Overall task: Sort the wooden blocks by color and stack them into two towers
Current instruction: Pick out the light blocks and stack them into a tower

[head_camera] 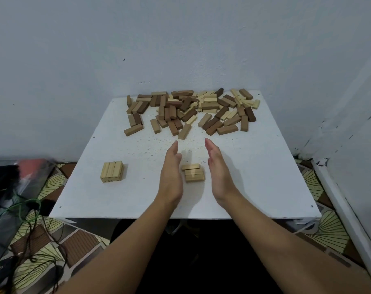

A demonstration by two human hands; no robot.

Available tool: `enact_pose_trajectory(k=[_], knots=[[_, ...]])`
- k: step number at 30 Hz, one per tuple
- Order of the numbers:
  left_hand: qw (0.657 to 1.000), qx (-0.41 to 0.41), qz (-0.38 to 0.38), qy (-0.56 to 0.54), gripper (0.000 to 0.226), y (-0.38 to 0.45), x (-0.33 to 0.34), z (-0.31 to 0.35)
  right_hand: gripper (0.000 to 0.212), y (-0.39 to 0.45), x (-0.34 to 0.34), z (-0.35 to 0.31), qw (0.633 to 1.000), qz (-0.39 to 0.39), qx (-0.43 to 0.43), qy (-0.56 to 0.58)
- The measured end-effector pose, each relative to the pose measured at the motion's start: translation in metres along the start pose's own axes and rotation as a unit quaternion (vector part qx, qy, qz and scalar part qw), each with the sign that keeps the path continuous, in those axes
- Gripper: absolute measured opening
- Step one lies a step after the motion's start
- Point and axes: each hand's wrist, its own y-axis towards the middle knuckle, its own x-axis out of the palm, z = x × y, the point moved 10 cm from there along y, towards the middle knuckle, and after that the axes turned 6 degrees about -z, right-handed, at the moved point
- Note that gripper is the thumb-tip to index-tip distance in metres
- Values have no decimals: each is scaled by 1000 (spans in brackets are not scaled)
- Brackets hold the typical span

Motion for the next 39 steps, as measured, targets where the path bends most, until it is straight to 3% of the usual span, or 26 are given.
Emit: enact_pose_trajectory(k=[3, 9, 12, 21, 29, 39], knots=[[998, -10, 33, -53, 50, 2, 6, -9, 48, 3, 6, 3, 1000, 12, 12, 24], [997, -18, 38, -68, 67, 3, 5, -23, 51, -1, 15, 15, 999, 3, 19, 39], [998, -14, 33, -52, 65, 2, 5, -26, 64, -4, 17, 16, 999, -2, 18, 32], [999, 3, 39, -1, 69, -2, 7, -23, 63, -6, 15, 17, 1000, -5, 19, 19], [998, -21, 52, -42, 51, -5, 5, -27, 80, -9, 15, 17, 1000, -3, 30, -4], [996, -26, 70, -44, 48, -9, 2, -25, 82, -10, 17, 16, 999, 1, 34, -12]])
